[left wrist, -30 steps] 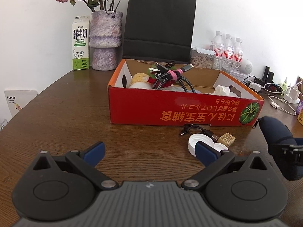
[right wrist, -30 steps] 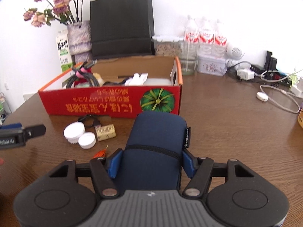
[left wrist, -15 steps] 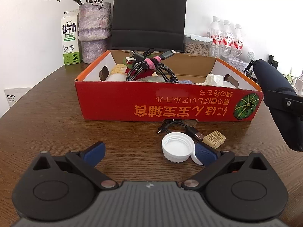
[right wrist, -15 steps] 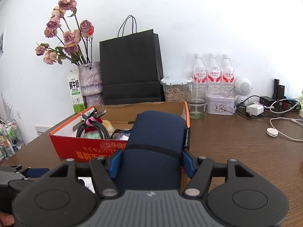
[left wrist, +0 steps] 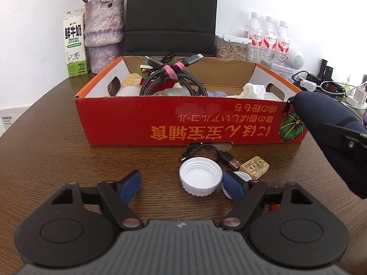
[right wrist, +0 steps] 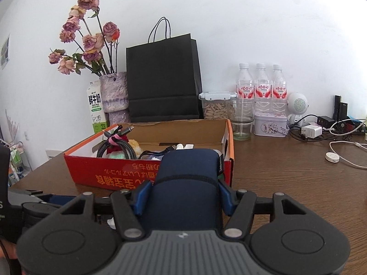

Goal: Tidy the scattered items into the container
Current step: 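Lift the pouch with right tool while left tool grasps the white bottle cap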

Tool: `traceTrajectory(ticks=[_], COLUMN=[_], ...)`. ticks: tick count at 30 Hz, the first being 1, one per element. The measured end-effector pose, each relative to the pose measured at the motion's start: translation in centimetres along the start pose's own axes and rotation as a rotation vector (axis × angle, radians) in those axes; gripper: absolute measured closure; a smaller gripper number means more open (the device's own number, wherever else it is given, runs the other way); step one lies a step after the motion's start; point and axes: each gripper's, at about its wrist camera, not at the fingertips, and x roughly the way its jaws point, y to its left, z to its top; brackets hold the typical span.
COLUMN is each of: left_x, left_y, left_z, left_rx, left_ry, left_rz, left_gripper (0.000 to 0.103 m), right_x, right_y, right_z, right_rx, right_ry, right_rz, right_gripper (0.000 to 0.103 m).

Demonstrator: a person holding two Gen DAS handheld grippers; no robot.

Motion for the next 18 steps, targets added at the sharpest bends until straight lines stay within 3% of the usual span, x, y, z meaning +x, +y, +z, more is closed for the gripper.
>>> traceTrajectory(ticks=[3, 5, 6, 18], left_x=[0.0, 0.0, -0.1, -1.3], left_y=[0.3, 0.4, 0.5, 1.2], left_z=[0.1, 0.1, 0.1, 0.1], left_rx=[-0.014, -0.021, -0.021, -0.040], left_ry=[0.004, 0.008, 0.008, -0.043], left_rz=[-0.021, -0.040, -0.048, -0.054], left_gripper=[0.042, 0.060, 0.062, 0.063], right_x=[-0.1, -0.1, -0.1, -0.1], right_y=[0.2, 0.3, 0.3, 0.5], right_z=[-0.1, -0.2, -0.2, -0.4], right_rx=[-0.010, -0.012, -0.012, -0.020], right_ry=[-0.007, -0.008, -0.007, -0.011], right_rz=[-0.005, -0.010, -0.011, -0.012], right_gripper=[0.044, 0.044, 0.044, 0.044])
